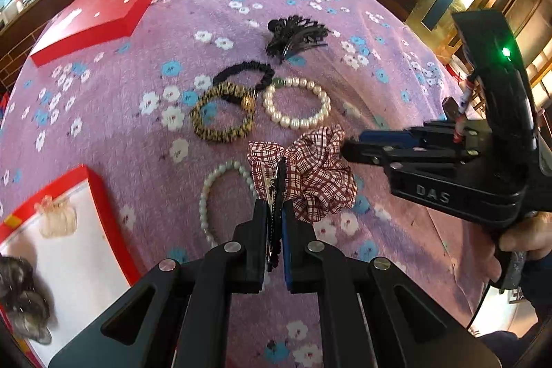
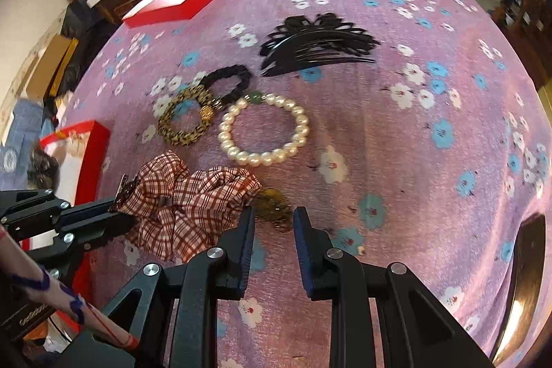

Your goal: Organize jewelry

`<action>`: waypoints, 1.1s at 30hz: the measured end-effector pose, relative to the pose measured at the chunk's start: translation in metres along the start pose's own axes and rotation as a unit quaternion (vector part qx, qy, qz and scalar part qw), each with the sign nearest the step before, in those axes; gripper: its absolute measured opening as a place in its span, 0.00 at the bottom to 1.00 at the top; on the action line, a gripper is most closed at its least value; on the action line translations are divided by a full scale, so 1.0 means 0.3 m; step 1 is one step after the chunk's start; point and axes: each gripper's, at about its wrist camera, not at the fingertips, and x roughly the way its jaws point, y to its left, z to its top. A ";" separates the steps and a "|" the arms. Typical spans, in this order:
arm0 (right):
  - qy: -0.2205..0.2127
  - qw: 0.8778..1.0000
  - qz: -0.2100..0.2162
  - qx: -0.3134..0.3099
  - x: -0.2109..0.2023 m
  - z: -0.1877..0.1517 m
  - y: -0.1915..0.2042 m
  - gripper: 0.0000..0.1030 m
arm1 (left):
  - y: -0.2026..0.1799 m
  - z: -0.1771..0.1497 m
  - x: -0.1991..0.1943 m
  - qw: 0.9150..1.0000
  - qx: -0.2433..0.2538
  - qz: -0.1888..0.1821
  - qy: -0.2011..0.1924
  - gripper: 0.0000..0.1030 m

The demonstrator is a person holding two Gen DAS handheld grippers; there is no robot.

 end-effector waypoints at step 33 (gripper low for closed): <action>-0.071 0.995 0.036 0.064 -0.286 -0.207 0.041 0.03 | 0.073 -0.157 -0.072 0.998 -0.043 -0.034 0.008 0.05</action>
